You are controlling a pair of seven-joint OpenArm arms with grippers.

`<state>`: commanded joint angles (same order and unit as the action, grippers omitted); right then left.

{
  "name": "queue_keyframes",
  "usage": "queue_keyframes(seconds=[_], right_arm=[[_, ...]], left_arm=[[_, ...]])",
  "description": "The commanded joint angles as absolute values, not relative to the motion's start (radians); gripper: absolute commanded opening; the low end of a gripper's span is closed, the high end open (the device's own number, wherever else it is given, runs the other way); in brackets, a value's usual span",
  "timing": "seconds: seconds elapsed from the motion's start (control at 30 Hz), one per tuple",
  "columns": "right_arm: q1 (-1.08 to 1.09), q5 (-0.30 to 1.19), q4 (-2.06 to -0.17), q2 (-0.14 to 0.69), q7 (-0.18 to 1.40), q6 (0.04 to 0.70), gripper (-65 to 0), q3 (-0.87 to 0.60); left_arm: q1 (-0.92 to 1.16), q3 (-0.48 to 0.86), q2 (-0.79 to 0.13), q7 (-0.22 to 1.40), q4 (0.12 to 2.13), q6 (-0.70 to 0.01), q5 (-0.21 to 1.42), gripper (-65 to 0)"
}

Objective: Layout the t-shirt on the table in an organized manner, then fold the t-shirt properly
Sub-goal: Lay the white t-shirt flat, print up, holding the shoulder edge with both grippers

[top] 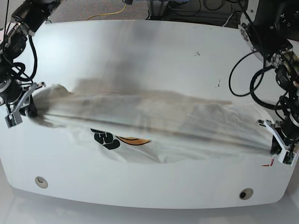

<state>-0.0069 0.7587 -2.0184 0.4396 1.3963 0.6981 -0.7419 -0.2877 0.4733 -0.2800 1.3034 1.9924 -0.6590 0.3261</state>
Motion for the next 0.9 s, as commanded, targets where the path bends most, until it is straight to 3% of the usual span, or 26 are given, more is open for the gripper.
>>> queue_keyframes(seconds=[0.2, 0.9], right_arm=[[-0.107, 0.803, -2.018, 0.429, 1.396, 0.698, -64.8, -0.746], [-0.351, 0.832, -2.018, 0.374, 1.396, 0.698, -65.0, -0.759]], left_arm=[[-0.131, 0.489, -0.278, 1.303, 1.992, -0.697, 0.326, -65.0], [0.248, 0.601, -0.265, 1.300, 1.992, -0.698, 0.325, -65.0]])
